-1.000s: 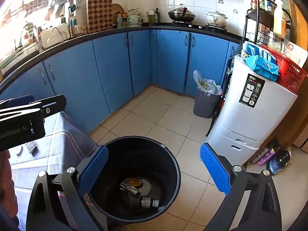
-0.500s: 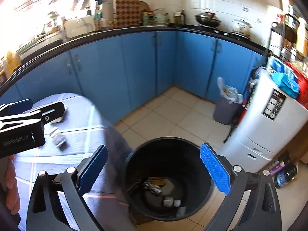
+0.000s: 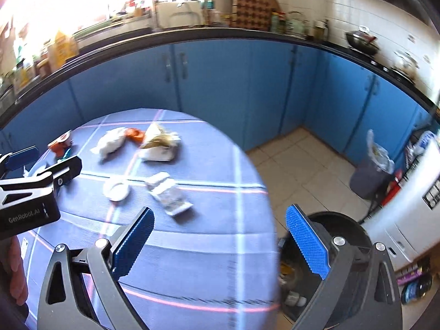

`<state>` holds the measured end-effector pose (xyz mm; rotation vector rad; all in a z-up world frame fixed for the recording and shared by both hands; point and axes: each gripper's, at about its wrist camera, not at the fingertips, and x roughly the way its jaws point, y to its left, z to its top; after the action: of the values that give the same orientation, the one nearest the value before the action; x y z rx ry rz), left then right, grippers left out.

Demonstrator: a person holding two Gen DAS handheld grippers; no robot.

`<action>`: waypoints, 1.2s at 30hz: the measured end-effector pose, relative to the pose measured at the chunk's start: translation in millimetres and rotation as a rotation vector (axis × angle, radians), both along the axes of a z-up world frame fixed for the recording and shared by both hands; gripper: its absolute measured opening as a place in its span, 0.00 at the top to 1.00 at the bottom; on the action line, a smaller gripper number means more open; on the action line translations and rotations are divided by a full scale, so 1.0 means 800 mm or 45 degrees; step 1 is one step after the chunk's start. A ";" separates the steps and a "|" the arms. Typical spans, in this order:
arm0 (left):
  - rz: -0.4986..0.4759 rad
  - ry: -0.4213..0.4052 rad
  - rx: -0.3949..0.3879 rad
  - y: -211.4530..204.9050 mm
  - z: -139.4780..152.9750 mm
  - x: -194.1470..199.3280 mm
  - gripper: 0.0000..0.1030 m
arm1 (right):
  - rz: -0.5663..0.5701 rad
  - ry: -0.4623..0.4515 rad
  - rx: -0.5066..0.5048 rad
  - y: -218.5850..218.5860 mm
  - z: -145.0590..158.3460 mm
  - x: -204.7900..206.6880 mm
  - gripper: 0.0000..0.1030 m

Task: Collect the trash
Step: 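Return both tools to the table toward the blue cup and paper carton, then grasp the blue cup with the left tool while the right tool grasps the paper carton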

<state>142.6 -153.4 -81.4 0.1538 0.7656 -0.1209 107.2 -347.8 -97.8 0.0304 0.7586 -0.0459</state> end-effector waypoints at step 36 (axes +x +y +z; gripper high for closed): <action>0.159 0.117 -0.127 0.159 -0.079 0.033 0.26 | 0.116 0.221 -0.063 0.104 -0.065 0.094 0.73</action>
<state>168.9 -26.3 -144.7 0.0059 0.8572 -0.0478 182.2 -264.5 -149.6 -0.0557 0.9313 0.0196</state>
